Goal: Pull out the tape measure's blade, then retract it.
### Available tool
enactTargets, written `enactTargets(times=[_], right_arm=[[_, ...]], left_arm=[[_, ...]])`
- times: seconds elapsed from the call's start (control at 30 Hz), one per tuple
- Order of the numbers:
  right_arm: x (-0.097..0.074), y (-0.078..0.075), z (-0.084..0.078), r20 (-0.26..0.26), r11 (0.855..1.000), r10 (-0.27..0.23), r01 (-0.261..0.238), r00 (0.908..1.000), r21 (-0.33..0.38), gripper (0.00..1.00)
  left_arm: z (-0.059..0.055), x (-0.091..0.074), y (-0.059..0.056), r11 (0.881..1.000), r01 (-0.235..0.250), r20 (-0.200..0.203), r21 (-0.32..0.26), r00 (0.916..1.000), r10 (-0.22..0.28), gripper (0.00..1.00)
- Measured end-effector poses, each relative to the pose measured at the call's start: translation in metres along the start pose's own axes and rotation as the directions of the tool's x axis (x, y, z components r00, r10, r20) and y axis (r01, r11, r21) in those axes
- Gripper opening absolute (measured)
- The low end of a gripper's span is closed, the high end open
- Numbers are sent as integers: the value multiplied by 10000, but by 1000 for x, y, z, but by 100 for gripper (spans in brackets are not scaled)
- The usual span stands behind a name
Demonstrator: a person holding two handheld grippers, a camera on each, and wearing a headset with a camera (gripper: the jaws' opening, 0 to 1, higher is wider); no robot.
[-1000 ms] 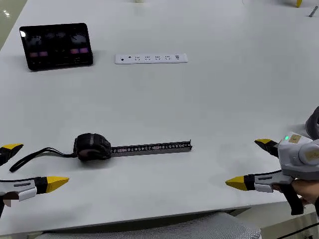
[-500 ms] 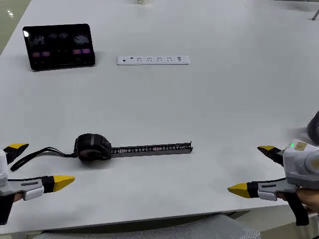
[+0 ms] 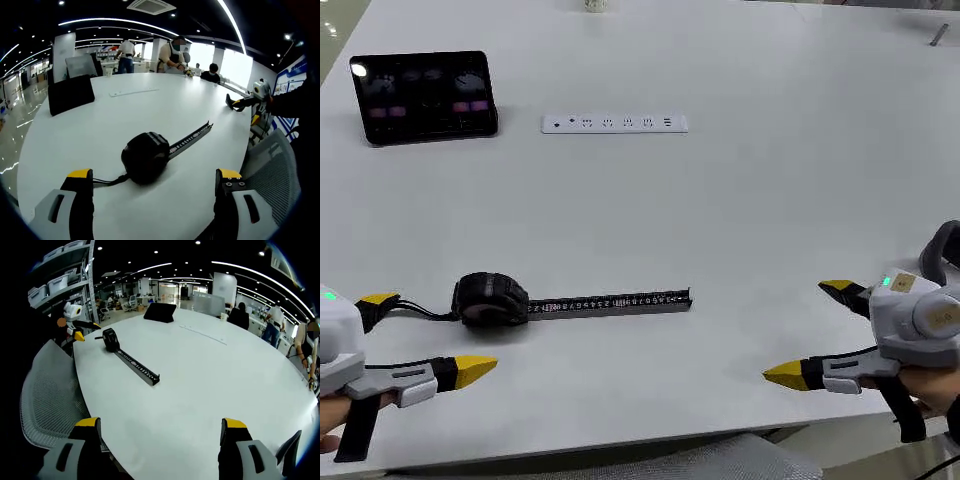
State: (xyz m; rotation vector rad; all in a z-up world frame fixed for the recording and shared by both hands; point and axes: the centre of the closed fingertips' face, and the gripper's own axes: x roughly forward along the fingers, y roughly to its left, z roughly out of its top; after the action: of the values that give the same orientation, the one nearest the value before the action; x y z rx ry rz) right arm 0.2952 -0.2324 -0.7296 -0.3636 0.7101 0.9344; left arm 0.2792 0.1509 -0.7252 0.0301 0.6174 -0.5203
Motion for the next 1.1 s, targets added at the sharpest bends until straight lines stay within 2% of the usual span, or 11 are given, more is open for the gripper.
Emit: enactTargets(times=[0.17, 0.2, 0.27, 0.37, 0.6, 0.83, 0.93, 1.1], right_arm=[[5, -3, 1, -269, 9985, 270, -282, 9993, -470, 99], [6, -3, 1, -358, 9979, 351, -370, 9987, -533, 99], [10, -4, 1, -605, 9965, 377, -421, 9975, -726, 99], [13, -3, 6, -643, 9954, 574, -620, 9963, -726, 99], [22, 0, 22, -610, 9918, 778, -835, 9951, -970, 99], [31, -2, 40, -732, 9831, 879, -984, 9934, -1543, 99], [34, -4, 47, -798, 9785, 910, -1040, 9926, -1781, 99], [37, -4, 55, -879, 9737, 975, -1133, 9913, -1977, 99]], left_arm=[[9, 4, -2, 9993, -230, 191, -297, 9995, 236, 99], [10, 4, -1, 9988, -367, 209, -326, 9991, 374, 99], [8, 6, 10, 9929, -1117, -45, -421, 9937, 1116, 99], [15, 9, 10, 9898, -1313, 62, -550, 9913, 1318, 99], [19, 16, 2, 9914, -1210, -83, -491, 9926, 1208, 99], [29, 24, -1, 9886, -1290, 218, -778, 9911, 1310, 99], [32, 30, -2, 9888, -1389, 265, -541, 9897, 1404, 99], [37, 36, -7, 9887, -1405, 364, -515, 9891, 1425, 99]])
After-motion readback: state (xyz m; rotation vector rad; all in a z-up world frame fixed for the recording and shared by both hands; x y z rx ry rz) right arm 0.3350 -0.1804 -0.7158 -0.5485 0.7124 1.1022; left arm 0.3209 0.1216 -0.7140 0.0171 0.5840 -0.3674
